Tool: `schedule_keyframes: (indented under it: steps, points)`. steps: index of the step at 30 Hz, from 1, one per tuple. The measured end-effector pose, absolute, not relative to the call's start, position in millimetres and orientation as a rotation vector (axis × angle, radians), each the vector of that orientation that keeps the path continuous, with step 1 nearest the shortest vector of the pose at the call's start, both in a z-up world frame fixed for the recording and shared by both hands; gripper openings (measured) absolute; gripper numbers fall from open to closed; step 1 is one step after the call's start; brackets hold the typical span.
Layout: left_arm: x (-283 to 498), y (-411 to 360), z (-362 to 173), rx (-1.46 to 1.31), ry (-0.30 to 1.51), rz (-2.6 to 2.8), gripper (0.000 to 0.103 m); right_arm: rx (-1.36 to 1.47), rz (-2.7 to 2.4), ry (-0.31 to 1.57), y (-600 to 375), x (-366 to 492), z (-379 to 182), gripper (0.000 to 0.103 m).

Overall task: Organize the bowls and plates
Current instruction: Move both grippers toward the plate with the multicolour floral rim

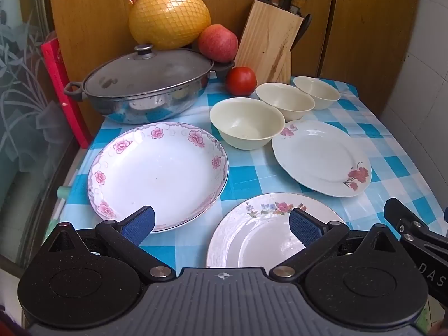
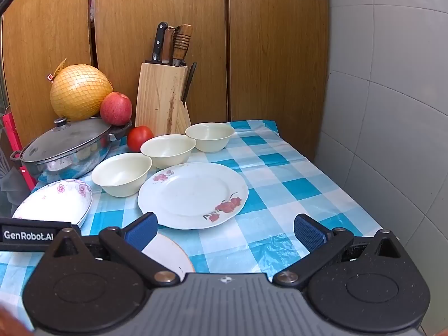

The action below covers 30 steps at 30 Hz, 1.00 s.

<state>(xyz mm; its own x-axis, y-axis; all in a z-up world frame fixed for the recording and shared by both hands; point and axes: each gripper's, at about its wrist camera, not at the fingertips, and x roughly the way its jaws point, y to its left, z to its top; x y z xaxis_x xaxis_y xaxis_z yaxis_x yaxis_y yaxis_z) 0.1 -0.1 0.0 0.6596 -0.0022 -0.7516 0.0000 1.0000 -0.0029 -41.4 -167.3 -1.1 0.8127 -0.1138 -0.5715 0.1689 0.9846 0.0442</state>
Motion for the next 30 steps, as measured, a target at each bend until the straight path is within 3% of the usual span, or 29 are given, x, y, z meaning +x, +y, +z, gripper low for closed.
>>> schedule_keyframes:
  steps: [30]
  points:
    - [-3.9, -1.2, -8.3, 0.007, 0.858, -0.004, 0.103, 0.09, -0.155, 0.616, -168.3, -40.1, -2.6, 0.102]
